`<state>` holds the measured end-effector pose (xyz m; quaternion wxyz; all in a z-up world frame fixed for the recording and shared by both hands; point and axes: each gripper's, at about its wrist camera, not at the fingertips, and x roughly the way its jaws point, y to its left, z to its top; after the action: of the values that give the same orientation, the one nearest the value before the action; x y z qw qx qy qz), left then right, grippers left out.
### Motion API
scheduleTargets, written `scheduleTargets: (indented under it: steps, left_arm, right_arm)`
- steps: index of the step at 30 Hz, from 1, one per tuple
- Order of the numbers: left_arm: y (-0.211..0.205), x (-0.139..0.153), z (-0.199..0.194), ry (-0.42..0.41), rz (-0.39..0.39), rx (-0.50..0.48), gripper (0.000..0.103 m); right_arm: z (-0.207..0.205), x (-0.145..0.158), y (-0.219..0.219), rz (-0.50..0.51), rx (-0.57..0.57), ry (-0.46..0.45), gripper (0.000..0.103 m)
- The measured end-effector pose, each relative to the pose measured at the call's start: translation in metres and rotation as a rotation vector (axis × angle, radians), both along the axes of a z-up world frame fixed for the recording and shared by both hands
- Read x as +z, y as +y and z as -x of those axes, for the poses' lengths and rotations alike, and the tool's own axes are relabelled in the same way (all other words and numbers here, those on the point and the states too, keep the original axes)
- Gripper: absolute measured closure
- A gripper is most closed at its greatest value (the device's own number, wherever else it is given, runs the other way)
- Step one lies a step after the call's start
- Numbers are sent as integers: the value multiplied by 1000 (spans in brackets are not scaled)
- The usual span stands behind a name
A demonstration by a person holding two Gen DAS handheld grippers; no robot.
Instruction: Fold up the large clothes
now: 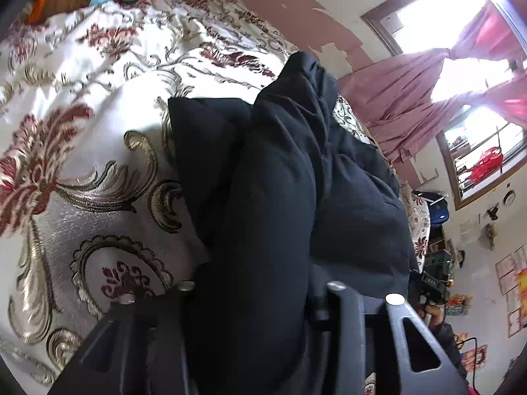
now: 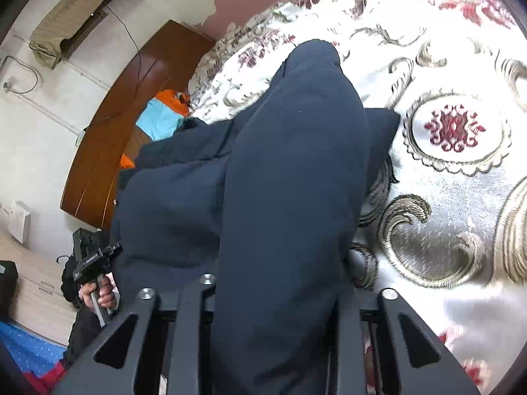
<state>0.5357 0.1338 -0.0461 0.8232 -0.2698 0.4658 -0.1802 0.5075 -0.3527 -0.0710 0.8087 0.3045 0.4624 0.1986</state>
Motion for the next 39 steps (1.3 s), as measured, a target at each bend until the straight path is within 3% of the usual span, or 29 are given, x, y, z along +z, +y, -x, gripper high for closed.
scheduleTargets:
  steps: [3,11,19,28,32,35,39]
  left_arm:
    - [-4,18,9,-25,-23,22,83]
    - [-25,89,47,-127,-69,20,86]
    - [-38,112,98,-161,-55,-1,86]
    - [-72,82,124,-151,-46,-43,86]
    - [-92,52,123,-117,-116,-74,86]
    - [-98,44,125,-138,-176,-83,86]
    - [-92,45,123,-125,-169,-87,83]
  right_arm:
    - [8,25,2,-6,-13,-52,83]
    - [59,103,-6,-9,-9,-169,83]
    - [131,131,-35,28,-24,-209,83]
    - [172,103,-58,127,-77,-194,83]
    - [173,69,-65,142,-131,-114,83]
    - [177,59,-73,132,-156,-124,80]
    - [179,53,-76,156,-178,-109,68]
